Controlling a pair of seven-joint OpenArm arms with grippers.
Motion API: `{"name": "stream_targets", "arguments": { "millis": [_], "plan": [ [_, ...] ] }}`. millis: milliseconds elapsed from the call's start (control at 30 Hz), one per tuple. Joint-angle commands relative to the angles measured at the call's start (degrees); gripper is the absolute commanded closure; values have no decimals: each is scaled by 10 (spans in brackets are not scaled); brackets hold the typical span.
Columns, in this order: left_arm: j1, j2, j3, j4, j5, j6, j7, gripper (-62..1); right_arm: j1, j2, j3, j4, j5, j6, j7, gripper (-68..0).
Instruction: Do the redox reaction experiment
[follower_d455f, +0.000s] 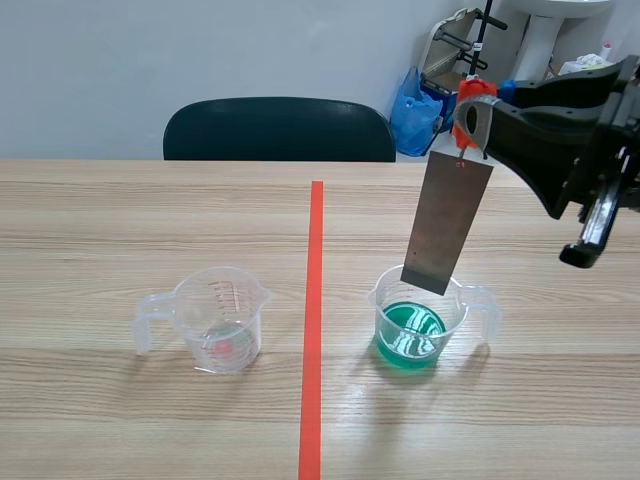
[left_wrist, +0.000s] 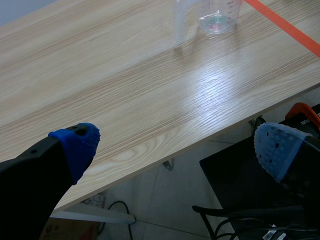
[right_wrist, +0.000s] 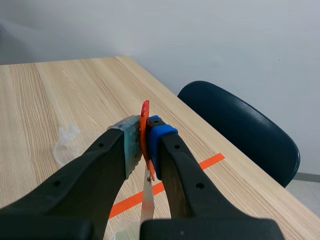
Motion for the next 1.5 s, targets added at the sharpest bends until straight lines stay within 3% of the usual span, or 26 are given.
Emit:
{"name": "stream_targets", "arguments": {
  "millis": [0, 367, 633, 1467],
  "plan": [
    [0, 1, 1, 5, -7, 1, -9, -623, 7, 3, 4, 4, 8, 2, 7, -6],
    [0, 1, 1, 5, -8, 1, -9, -623, 6, 2, 3, 4, 3, 2, -1, -6],
    [0, 1, 1, 5, -8, 1, -10, -623, -3, -20, 3, 3, -16, 2, -19, -6],
    [0, 1, 1, 5, -8, 1, -10, -623, -3, -155, 3, -125, -139, 4, -16, -6]
  ]
}}
